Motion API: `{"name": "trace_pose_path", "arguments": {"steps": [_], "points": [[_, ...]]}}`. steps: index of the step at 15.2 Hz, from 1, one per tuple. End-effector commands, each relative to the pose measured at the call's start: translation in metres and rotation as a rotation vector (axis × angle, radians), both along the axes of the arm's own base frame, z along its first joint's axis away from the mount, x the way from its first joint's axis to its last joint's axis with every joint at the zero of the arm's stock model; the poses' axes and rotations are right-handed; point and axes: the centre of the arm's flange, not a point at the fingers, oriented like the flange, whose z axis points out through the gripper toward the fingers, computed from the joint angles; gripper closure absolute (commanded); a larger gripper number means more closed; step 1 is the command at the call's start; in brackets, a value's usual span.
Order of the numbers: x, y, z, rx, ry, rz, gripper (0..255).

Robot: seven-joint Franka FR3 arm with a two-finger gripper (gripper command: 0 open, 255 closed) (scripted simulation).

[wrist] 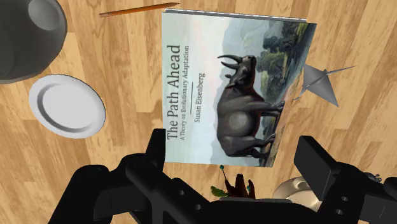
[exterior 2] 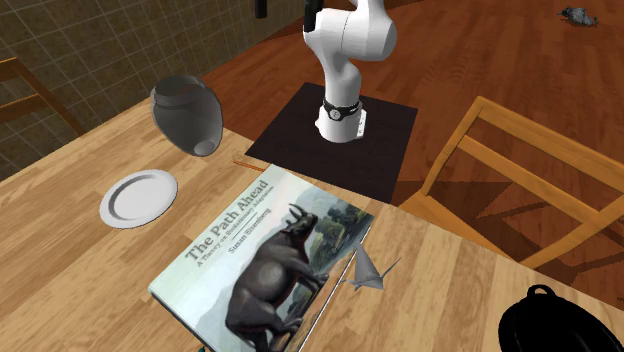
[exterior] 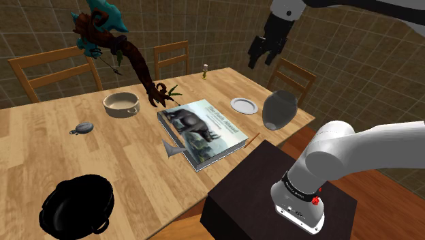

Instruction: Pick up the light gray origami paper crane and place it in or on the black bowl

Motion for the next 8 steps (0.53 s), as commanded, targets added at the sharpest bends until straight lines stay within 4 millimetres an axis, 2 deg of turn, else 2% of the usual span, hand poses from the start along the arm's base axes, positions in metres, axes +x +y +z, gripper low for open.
{"name": "trace_pose_path", "arguments": {"steps": [1,8], "points": [[0.000,0.000,0.000,0.000,0.000,0.000,0],[0.033,0.048,-0.072,-0.010,0.003,0.038,0]]}}
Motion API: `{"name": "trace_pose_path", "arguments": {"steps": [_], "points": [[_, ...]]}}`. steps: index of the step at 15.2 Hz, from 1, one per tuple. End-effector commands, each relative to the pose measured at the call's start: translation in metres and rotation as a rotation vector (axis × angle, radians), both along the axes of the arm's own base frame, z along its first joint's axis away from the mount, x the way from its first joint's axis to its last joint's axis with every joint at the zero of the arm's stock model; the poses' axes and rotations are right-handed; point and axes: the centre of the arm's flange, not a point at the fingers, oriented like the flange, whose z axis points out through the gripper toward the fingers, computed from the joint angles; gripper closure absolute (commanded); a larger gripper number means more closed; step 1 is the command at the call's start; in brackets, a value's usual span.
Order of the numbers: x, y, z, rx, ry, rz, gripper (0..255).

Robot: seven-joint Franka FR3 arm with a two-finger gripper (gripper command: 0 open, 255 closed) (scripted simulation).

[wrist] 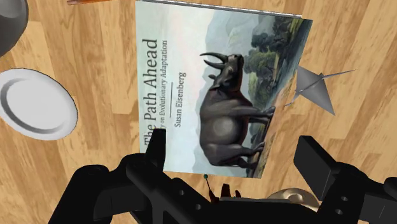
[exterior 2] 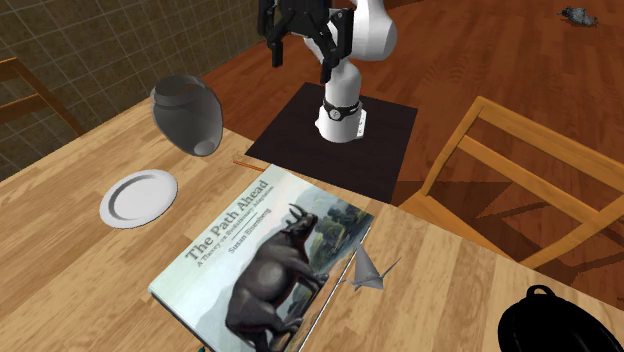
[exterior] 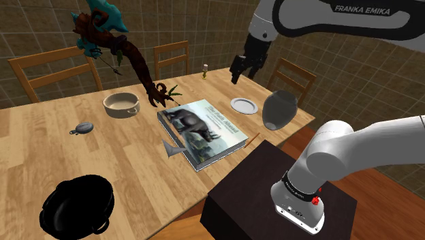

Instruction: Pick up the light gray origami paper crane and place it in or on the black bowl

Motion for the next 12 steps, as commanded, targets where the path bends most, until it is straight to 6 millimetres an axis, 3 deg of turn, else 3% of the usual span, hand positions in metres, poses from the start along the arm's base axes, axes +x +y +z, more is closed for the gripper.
{"name": "trace_pose_path", "arguments": {"steps": [1,12], "points": [[0.009,0.015,-0.022,-0.002,-0.001,0.011,0],[0.057,0.092,-0.136,-0.017,0.004,0.070,0]]}}
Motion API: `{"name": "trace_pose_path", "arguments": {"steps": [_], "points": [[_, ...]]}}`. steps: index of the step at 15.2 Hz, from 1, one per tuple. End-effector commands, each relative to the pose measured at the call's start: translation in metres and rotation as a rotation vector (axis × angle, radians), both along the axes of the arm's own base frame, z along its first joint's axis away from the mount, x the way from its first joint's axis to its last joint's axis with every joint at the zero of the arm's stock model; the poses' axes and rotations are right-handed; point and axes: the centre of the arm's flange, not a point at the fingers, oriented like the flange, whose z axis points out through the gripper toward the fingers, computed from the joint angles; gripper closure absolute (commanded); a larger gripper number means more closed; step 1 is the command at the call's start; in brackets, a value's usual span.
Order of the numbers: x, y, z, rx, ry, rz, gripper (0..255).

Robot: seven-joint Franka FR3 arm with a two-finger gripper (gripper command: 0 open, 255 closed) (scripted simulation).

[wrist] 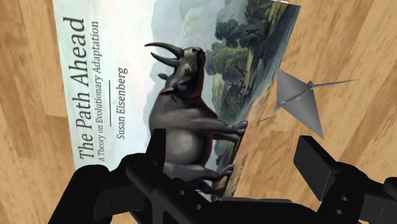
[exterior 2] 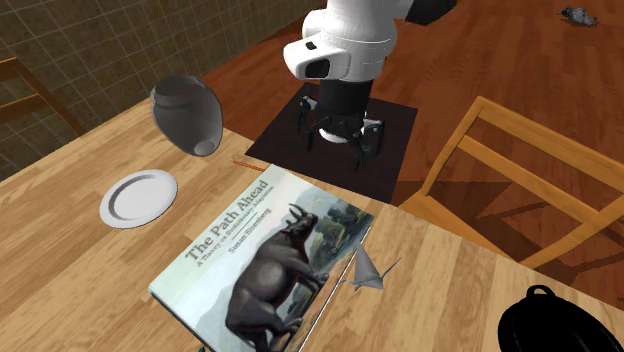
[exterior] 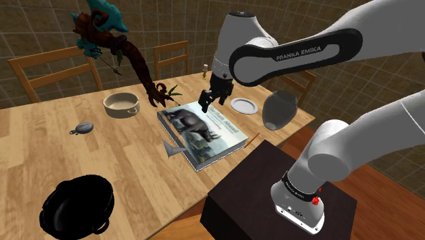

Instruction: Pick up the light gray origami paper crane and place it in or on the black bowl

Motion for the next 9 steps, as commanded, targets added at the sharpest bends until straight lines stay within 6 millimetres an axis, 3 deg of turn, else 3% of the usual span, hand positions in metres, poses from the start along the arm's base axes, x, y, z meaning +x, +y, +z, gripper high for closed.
{"name": "trace_pose_path", "arguments": {"steps": [1,9], "points": [[0.009,0.017,-0.023,-0.001,-0.001,0.011,0],[0.040,0.074,-0.107,-0.012,0.003,0.054,0]]}}
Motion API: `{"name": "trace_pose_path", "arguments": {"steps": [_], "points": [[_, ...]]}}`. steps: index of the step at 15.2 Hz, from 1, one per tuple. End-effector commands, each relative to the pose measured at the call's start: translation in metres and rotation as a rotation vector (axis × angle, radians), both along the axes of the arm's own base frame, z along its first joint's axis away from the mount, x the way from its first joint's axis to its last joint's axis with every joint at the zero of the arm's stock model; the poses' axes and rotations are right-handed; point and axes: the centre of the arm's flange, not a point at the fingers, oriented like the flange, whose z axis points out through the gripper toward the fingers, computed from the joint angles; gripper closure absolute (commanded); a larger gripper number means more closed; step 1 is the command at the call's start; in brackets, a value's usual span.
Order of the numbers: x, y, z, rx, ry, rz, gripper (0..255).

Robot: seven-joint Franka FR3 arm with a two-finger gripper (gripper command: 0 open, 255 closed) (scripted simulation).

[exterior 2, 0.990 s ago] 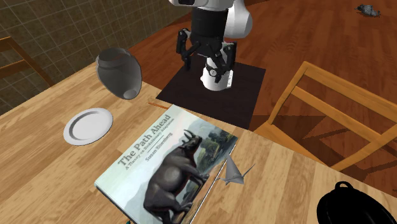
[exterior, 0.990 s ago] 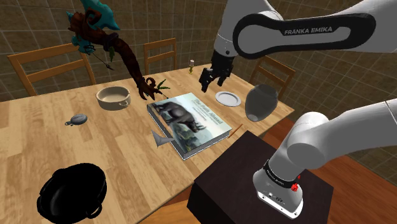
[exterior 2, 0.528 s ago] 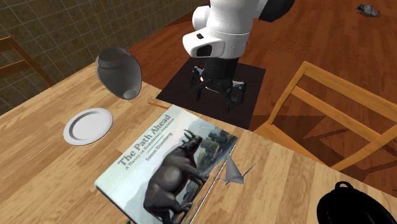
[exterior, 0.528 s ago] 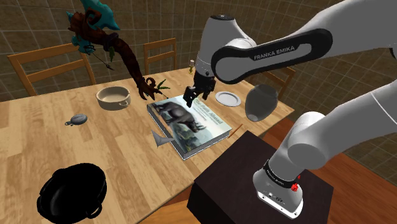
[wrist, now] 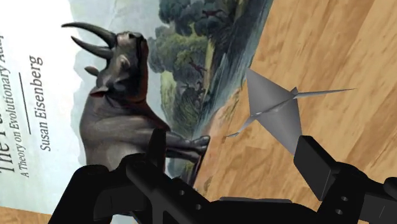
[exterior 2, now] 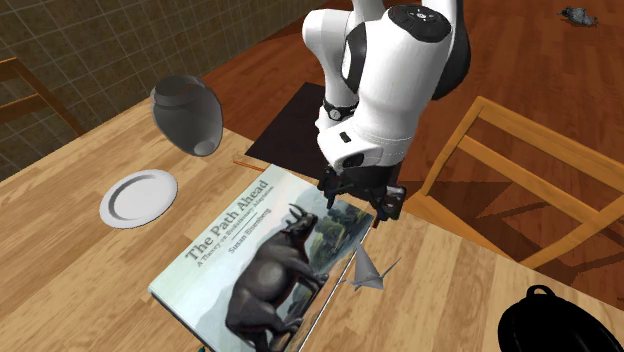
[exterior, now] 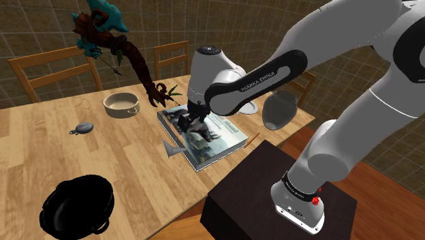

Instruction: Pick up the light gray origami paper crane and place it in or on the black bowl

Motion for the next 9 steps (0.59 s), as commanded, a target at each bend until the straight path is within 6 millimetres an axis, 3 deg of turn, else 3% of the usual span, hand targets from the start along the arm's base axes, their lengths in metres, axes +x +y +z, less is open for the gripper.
{"name": "trace_pose_path", "arguments": {"steps": [1,9], "points": [[0.008,0.016,-0.023,-0.001,0.000,0.011,0],[0.036,0.073,-0.107,-0.012,0.004,0.054,0]]}}
